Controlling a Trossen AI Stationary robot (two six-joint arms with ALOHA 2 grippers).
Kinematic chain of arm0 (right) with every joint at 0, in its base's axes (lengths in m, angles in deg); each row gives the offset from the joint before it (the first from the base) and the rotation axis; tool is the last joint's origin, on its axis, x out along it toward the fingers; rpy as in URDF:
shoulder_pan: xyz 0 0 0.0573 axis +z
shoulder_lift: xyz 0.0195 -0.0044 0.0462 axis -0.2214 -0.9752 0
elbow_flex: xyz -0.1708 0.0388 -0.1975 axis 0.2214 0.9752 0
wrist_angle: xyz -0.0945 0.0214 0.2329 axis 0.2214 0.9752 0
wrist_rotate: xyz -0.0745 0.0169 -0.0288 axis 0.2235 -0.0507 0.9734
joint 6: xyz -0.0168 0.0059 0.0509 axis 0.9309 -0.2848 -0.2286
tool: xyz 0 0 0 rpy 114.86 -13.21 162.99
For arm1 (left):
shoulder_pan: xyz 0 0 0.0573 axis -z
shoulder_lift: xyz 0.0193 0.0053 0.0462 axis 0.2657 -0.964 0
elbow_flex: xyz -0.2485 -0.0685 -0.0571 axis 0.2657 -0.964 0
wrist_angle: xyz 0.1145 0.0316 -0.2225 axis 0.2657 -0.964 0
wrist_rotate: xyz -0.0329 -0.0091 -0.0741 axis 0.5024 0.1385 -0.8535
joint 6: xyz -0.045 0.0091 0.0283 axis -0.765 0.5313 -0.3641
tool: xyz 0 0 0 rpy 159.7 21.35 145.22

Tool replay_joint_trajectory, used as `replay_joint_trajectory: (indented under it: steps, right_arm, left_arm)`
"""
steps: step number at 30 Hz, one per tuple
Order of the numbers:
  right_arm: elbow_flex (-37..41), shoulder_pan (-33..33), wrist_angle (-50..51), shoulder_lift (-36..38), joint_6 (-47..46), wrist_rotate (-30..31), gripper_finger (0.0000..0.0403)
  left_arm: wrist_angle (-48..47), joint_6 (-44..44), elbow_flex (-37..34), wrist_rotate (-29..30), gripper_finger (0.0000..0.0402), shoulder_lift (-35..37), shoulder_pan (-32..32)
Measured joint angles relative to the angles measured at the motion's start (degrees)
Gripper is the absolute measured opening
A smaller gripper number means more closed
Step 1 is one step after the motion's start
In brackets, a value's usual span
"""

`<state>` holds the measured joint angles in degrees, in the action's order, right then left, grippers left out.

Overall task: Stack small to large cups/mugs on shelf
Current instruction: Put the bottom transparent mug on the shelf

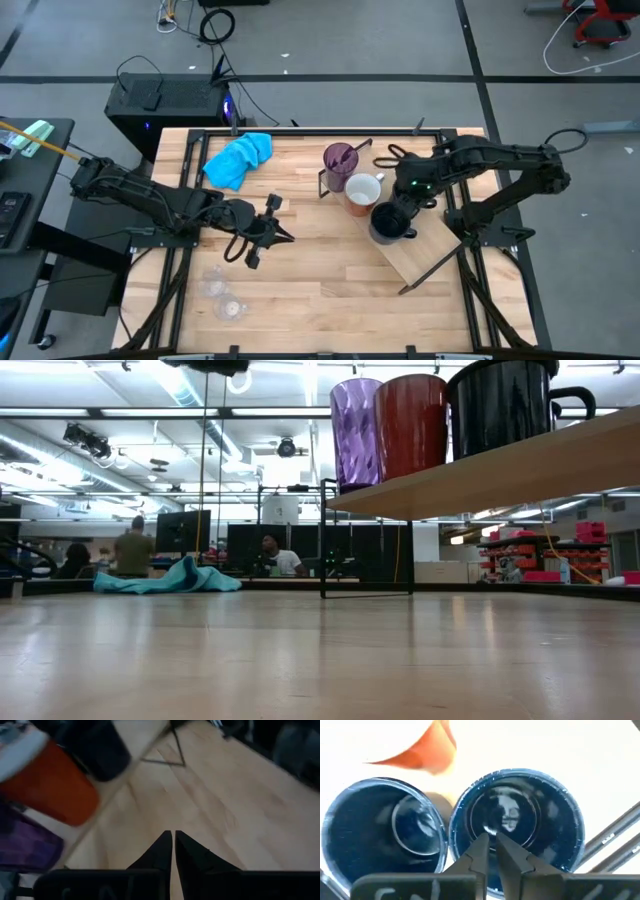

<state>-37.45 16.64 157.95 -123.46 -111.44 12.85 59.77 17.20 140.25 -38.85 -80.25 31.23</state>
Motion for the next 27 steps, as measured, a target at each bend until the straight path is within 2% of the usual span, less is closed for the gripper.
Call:
replay_joint_trajectory:
  steps: [3,8,12,19,27]
  right_arm:
    - [-1.9,2.6,-1.8,0.6,-0.1,2.3,0.0039]
    - [-3.4,8.9,-11.0,0.6,2.0,10.1,0.0039]
    - [-1.2,14.3,-21.1,0.6,4.8,17.0,0.0039]
    - [5.1,20.5,-39.0,0.5,11.0,22.7,0.0039]
    - [14.3,25.1,-62.3,0.0,23.5,28.0,0.0039]
  left_arm:
    - [-3.6,2.9,0.0,-1.8,0.0028,0.0,1.2]
    - [-6.4,3.7,0.0,-2.4,0.0016,0.0,3.4]
    - [-8.4,-0.6,1.2,-3.2,0.0014,0.0,4.9]
    - [-21.3,-8.6,7.3,-12.1,0.0022,0.0,7.6]
    - [-34.8,-22.9,9.2,-12.6,0.0046,0.0,13.8]
